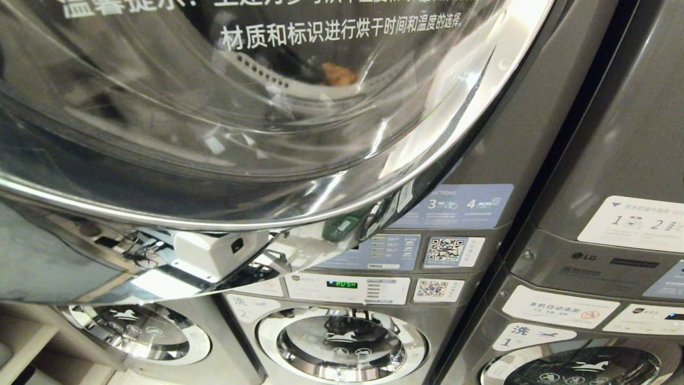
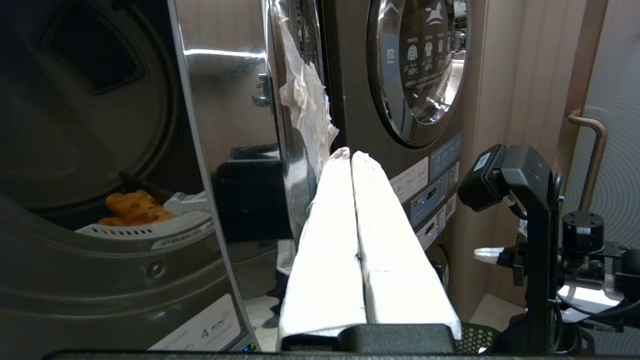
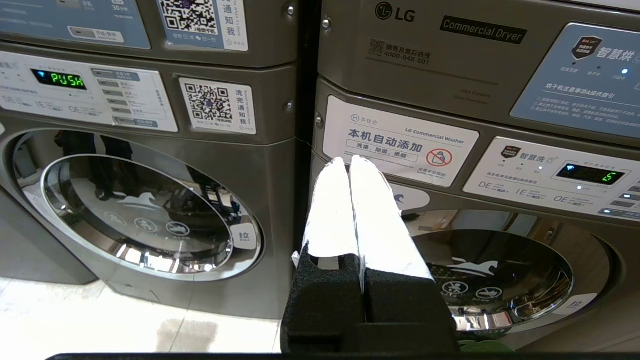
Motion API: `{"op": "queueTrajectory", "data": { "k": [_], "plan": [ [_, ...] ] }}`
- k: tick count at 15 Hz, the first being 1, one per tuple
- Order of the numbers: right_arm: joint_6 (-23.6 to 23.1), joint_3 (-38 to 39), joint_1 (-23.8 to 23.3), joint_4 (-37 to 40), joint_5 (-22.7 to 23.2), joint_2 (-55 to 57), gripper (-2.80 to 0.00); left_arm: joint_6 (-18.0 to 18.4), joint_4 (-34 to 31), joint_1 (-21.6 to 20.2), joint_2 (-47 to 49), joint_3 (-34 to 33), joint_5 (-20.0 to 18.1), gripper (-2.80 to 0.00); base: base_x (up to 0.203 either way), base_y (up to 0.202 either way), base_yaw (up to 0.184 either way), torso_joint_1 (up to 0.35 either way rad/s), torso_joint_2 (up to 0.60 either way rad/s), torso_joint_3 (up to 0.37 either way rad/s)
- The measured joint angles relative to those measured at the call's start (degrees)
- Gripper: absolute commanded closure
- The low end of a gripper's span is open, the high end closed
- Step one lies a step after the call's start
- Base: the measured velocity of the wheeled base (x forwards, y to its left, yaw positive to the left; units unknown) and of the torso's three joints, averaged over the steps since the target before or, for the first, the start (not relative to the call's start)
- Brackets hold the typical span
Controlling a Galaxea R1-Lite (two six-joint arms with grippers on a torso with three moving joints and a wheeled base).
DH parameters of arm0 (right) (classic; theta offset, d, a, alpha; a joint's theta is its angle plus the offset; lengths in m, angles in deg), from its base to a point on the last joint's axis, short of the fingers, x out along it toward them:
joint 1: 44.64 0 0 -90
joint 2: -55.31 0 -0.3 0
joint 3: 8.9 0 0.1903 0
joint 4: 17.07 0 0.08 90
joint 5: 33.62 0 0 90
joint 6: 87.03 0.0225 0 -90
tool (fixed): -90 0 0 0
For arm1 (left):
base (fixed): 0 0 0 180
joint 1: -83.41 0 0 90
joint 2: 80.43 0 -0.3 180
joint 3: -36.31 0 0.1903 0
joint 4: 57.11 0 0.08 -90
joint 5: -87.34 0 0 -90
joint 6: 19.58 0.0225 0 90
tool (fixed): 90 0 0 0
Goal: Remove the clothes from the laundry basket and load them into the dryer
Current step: Close the dryer
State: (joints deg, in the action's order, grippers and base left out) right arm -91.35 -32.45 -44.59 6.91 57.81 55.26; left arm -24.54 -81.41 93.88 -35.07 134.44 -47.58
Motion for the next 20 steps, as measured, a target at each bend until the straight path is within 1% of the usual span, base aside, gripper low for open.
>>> {"op": "queueTrajectory", "data": {
  "k": [1,2,3,4,5,6,9,10,11,14,17,20],
  "plan": [
    [-0.02,0.00,0.00,0.00,-0.05,0.00,0.00,0.92,0.02,-0.28,0.78,0.14,0.33,0.00,0.000,0.000,0.000,0.000,0.00,0.000],
    [0.00,0.00,0.00,0.01,-0.17,0.00,0.00,2.86,0.08,-1.01,1.58,0.25,1.13,0.00,0.000,0.000,0.000,0.000,0.00,0.000],
    [-0.02,0.00,0.00,-0.01,-0.27,0.00,0.00,5.13,0.06,-2.29,2.28,0.25,2.55,0.00,0.000,0.000,0.000,0.000,0.00,0.000],
    [-0.01,0.02,0.00,-0.04,-0.35,0.00,0.00,6.63,0.03,-3.43,2.77,0.25,4.63,0.00,0.000,0.000,0.000,0.000,0.00,0.000],
    [-0.07,0.05,0.00,-0.09,-0.38,0.00,0.00,7.28,0.00,-4.59,3.19,0.25,7.72,0.00,0.000,0.000,0.000,0.000,0.00,0.000],
    [-0.05,0.05,0.00,-0.10,-0.39,0.00,0.00,7.46,0.00,-5.76,3.55,0.25,11.73,0.00,0.000,0.000,0.000,0.000,0.00,0.000],
    [-0.10,0.05,0.00,-0.09,-0.27,0.00,0.00,7.63,1.01,-7.53,6.24,0.49,25.41,0.00,0.000,0.000,0.000,0.000,0.00,0.000],
    [-0.11,0.05,0.00,-0.09,-0.27,0.00,0.00,7.63,2.48,-7.73,7.60,0.53,28.98,0.00,0.000,0.000,0.000,0.000,0.00,0.000],
    [-0.10,0.02,0.00,-0.09,-0.27,0.00,0.00,7.83,4.38,-7.80,9.01,0.49,30.82,0.00,0.000,0.000,0.000,0.000,0.00,0.000],
    [0.06,0.02,0.00,-0.12,-0.39,0.00,0.00,8.88,7.16,-7.83,13.17,0.18,32.42,0.00,0.000,0.000,0.000,0.000,0.00,0.000],
    [0.61,0.02,0.00,-0.12,-0.40,0.00,0.00,8.76,8.17,-7.09,17.07,0.28,32.37,0.00,0.000,0.000,0.000,0.000,0.00,0.000],
    [1.27,0.00,0.02,-0.15,-0.41,0.00,0.00,8.73,12.63,-6.97,21.03,0.70,32.17,0.00,0.000,0.000,0.000,0.000,0.00,0.000]
  ]
}}
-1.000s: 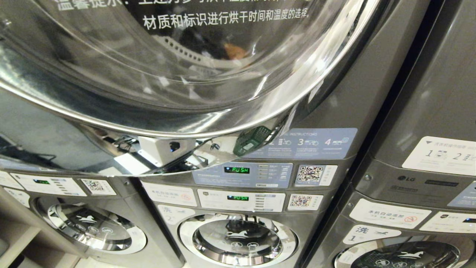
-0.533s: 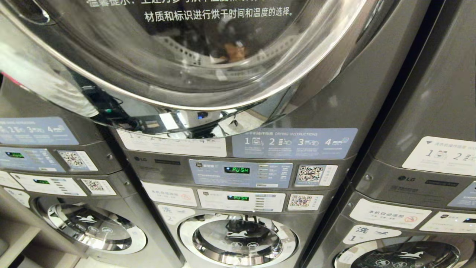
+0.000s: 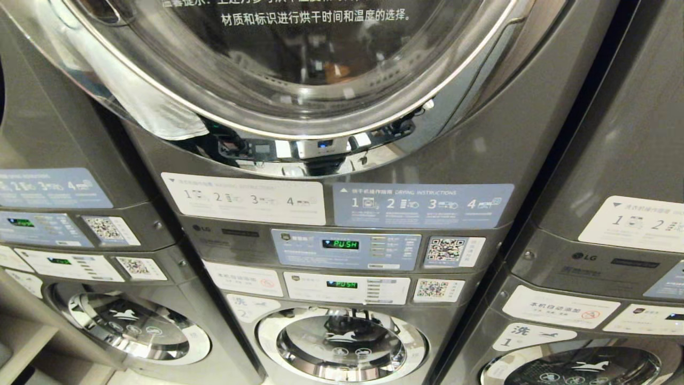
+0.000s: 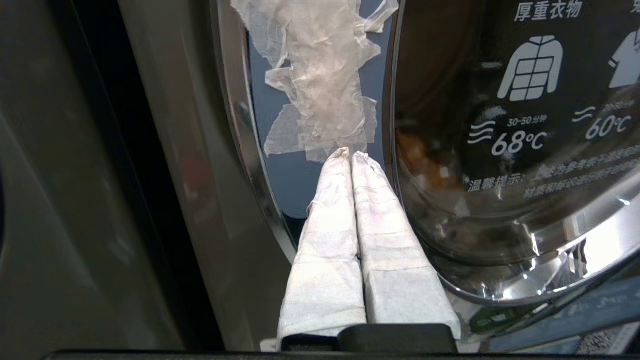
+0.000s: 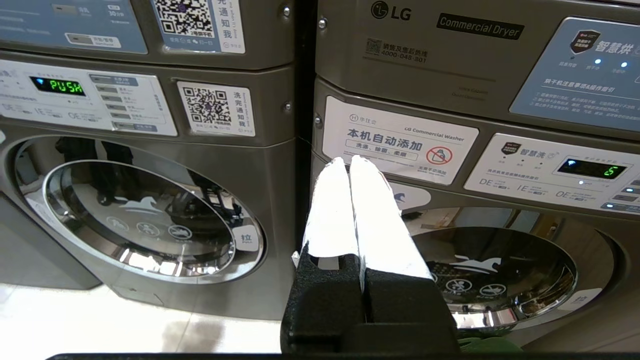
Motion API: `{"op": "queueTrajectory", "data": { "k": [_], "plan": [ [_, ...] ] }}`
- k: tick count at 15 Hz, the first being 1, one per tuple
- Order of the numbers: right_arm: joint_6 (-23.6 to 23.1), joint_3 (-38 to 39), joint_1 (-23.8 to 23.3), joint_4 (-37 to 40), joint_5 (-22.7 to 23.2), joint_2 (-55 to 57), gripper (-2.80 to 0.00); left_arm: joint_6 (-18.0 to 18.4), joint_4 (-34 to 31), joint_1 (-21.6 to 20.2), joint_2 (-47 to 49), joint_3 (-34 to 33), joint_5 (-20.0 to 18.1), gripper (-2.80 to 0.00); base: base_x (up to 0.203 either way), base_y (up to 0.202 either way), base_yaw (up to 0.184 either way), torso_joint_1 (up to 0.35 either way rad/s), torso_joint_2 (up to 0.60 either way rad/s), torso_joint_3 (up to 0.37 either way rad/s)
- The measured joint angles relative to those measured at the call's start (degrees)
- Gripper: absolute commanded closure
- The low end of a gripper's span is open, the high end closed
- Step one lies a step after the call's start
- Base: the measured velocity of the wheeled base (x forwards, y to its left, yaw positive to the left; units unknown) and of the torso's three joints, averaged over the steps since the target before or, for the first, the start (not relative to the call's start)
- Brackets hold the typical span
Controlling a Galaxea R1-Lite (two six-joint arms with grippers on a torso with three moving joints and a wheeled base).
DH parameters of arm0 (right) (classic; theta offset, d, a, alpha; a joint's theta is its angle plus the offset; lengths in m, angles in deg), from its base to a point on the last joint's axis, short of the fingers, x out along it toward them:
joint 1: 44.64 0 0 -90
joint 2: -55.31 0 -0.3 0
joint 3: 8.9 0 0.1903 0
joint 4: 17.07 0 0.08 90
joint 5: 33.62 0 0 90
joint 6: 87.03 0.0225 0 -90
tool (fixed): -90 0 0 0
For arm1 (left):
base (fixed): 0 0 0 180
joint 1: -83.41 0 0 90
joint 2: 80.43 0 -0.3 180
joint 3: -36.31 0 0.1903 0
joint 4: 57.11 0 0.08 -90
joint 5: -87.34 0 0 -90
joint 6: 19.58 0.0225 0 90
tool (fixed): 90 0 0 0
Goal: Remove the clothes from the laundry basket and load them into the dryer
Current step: Close the dryer
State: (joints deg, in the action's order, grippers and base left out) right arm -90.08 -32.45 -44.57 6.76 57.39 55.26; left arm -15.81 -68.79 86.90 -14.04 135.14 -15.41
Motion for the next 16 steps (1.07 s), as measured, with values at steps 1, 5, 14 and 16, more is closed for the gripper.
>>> {"op": "queueTrajectory", "data": {
  "k": [1,5,14,16],
  "plan": [
    [0.13,0.00,0.00,0.00,0.00,0.00,0.00,0.00,1.30,0.09,1.50,0.66,-0.11,0.00,0.000,0.000,0.000,0.000,0.00,0.000],
    [0.23,0.00,-0.02,-0.11,-0.07,0.00,0.00,0.26,3.04,0.27,7.34,5.37,-0.04,0.00,0.000,0.000,0.000,0.000,0.00,0.000],
    [0.50,0.00,-0.02,-0.11,-0.07,0.00,0.00,2.49,6.52,0.25,16.20,12.42,3.94,0.00,0.000,0.000,0.000,0.000,0.00,0.000],
    [0.52,0.02,-0.02,-0.20,-0.15,0.00,0.00,2.54,6.57,0.27,18.21,14.58,3.99,0.00,0.000,0.000,0.000,0.000,0.00,0.000]
  ]
}}
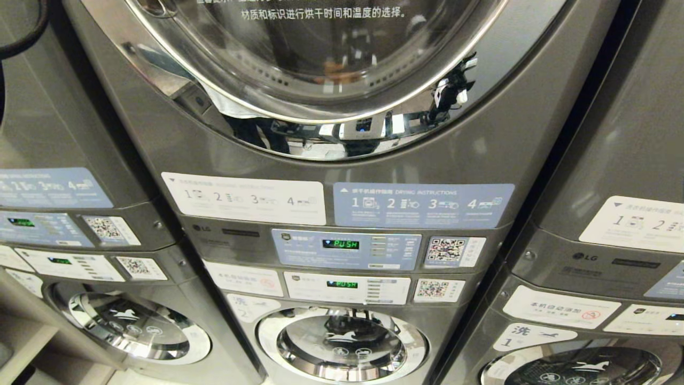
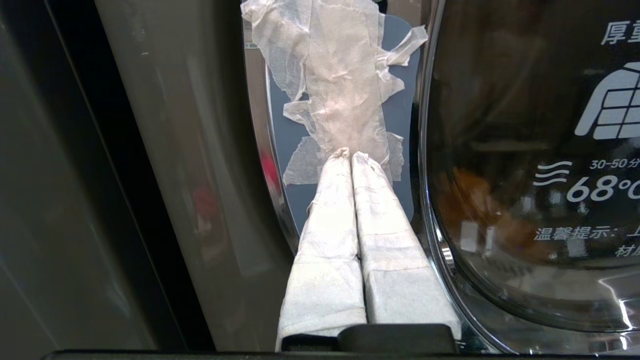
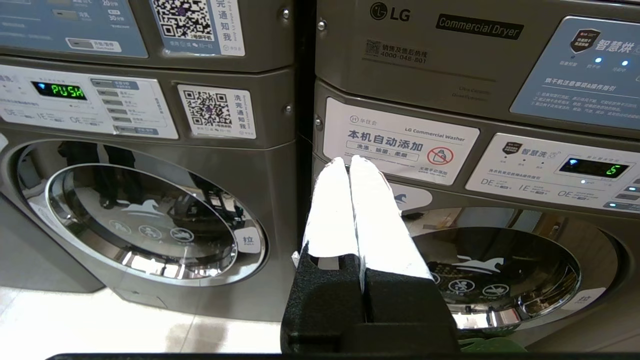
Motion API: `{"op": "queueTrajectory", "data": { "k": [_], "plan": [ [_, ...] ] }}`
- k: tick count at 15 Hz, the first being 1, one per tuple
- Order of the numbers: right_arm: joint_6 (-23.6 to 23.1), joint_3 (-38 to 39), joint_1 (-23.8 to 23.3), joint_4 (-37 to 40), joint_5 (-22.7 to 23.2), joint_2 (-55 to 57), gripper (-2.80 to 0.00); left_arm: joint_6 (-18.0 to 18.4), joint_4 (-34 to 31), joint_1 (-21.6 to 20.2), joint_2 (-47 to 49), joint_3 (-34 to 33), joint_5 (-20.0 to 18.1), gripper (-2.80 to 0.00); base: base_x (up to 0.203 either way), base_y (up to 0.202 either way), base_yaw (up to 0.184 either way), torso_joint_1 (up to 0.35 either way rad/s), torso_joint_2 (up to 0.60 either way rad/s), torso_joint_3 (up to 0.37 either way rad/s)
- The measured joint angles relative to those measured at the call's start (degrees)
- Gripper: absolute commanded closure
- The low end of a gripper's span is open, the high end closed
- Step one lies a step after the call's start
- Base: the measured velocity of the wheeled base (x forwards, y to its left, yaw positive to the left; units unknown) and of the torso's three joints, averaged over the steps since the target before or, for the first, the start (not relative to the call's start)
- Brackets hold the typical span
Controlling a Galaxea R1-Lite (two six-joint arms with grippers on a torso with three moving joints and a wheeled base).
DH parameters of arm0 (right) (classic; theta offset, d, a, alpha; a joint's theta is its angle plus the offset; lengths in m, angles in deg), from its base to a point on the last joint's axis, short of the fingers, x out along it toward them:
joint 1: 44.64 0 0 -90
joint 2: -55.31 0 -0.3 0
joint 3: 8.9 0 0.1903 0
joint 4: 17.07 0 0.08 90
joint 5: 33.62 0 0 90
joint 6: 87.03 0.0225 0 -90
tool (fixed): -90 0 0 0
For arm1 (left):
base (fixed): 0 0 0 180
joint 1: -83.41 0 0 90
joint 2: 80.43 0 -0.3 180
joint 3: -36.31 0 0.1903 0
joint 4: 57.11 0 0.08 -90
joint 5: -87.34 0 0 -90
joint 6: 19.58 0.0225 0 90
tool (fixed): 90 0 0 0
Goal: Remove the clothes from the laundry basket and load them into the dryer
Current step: Close the dryer
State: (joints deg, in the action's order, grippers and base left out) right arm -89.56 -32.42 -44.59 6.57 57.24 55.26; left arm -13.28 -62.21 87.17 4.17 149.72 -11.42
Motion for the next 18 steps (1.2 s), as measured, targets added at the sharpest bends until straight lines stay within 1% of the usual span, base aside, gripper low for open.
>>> {"op": "queueTrajectory", "data": {
  "k": [4,9,12,15,18],
  "plan": [
    [0.00,0.05,0.00,-0.02,-0.01,0.00,0.00,0.02,2.02,0.78,3.52,2.63,0.15,0.00,0.000,0.000,0.000,0.000,0.00,0.000],
    [0.20,0.09,0.00,-0.11,-0.12,0.00,0.00,0.04,3.07,2.58,5.57,2.72,0.32,0.00,0.000,0.000,0.000,0.000,0.00,0.000],
    [0.15,0.11,0.00,-0.09,-0.12,0.00,0.00,0.09,2.77,2.95,5.76,2.81,0.53,0.00,0.000,0.000,0.000,0.000,0.00,0.000],
    [0.22,0.05,0.02,-0.02,-0.12,0.00,0.00,0.13,1.72,3.06,2.55,2.03,2.70,0.00,0.000,0.000,0.000,0.000,0.00,0.000],
    [0.04,-0.06,0.00,0.24,0.04,0.00,0.00,0.45,-0.81,3.09,-4.60,-3.26,5.36,0.00,0.000,0.000,0.000,0.001,0.01,-0.001]
  ]
}}
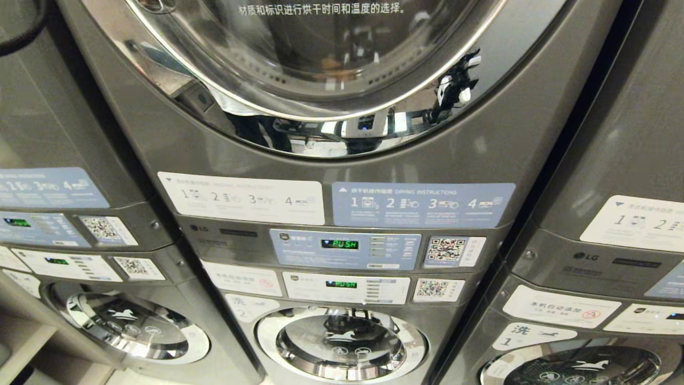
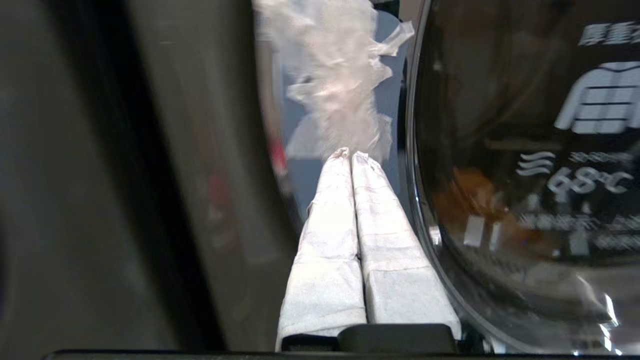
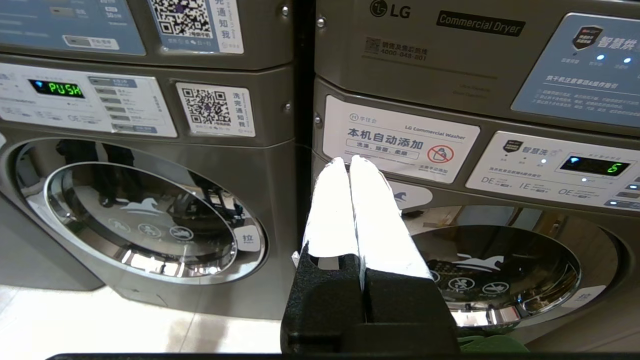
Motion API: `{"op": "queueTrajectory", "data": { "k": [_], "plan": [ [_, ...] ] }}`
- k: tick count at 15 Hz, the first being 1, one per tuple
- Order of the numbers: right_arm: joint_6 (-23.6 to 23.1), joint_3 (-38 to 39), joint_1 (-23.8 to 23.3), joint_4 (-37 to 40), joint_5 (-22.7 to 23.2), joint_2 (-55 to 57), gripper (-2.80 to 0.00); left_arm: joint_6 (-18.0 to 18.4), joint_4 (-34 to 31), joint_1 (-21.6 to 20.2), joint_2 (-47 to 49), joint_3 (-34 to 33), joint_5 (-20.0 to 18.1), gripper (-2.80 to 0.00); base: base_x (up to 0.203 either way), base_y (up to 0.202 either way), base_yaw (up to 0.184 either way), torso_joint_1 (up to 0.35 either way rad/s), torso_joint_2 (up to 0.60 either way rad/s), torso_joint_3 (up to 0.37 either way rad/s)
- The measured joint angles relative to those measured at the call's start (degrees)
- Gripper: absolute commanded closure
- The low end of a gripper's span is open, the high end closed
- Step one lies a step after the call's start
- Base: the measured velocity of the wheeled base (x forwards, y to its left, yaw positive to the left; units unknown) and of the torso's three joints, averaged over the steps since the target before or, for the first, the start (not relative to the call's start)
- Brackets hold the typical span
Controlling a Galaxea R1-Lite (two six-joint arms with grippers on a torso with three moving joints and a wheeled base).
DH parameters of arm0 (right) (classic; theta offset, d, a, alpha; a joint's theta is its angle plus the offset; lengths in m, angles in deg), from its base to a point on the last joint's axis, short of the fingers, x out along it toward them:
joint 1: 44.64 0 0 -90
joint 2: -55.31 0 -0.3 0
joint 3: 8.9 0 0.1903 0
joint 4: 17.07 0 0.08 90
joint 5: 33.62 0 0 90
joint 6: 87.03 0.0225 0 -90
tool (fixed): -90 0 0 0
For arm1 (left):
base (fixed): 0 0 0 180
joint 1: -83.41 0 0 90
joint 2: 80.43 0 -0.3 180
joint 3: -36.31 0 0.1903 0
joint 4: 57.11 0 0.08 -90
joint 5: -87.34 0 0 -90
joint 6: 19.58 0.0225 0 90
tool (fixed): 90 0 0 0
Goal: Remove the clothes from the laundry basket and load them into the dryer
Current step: Close the dryer
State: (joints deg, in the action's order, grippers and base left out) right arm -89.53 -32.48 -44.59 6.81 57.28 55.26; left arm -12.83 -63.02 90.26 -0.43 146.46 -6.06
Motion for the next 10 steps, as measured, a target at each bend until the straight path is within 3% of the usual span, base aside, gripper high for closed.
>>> {"op": "queueTrajectory", "data": {
  "k": [6,10],
  "plan": [
    [1.01,0.01,0.02,-0.16,-0.05,0.00,0.00,1.15,-8.91,-0.16,-20.76,-17.71,2.96,0.00,0.000,0.000,0.000,-0.001,0.00,0.003],
    [1.02,0.06,0.00,-0.22,-0.05,0.00,0.00,1.73,-11.15,-0.18,-35.32,-44.49,2.81,0.00,0.000,0.000,0.000,0.000,0.00,0.000]
  ]
}}
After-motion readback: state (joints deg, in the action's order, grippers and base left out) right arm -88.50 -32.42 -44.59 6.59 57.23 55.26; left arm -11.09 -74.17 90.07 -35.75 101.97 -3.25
